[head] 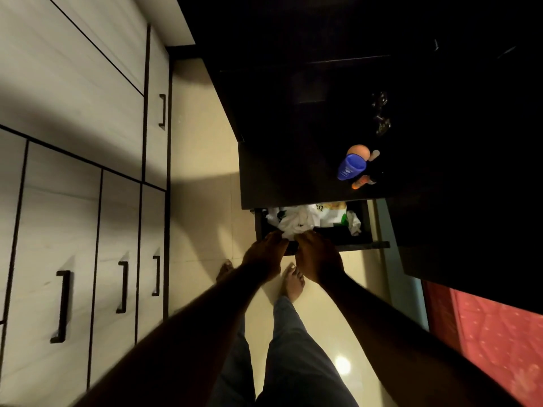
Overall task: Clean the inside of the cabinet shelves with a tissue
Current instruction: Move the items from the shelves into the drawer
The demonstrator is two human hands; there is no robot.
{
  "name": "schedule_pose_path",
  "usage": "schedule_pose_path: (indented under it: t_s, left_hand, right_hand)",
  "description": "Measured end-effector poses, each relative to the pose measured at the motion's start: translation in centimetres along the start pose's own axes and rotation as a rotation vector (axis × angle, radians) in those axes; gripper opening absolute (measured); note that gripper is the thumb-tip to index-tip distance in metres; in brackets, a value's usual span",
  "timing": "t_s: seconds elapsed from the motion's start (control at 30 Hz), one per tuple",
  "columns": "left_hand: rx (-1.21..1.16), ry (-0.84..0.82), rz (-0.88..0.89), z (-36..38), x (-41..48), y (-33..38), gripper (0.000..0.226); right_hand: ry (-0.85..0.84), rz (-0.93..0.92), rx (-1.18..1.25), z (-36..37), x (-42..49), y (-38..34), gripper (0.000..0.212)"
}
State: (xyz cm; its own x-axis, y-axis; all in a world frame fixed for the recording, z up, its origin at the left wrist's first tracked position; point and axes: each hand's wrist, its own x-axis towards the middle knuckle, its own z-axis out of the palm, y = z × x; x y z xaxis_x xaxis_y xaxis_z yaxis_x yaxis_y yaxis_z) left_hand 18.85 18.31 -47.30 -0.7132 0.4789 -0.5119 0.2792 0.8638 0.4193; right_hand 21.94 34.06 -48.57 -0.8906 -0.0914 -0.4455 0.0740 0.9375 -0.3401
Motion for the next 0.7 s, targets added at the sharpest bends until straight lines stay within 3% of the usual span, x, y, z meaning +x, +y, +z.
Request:
schedule_pose_path:
  t_s: [0.23,0.37,0.7]
  left_hand:
    - [0.092,0.016,0.04,0.2,0.6,-1.4,0.057]
    - [0.075,0.035,0.067,0.5,0.7,-2.1,0.06]
    - [0.123,0.054,0.109,0.1,0.6,-3.5,0.074]
  right_hand:
    - [0.035,-0.051,-0.118,-1.1,3.3,-0.4,0.039]
    - [-0.047,-0.142,-0.123,-1.5,5.4,-1.5,0.048]
    - [-0.173,-0.135,-0.137,0.0,9.1,-1.8,0.043]
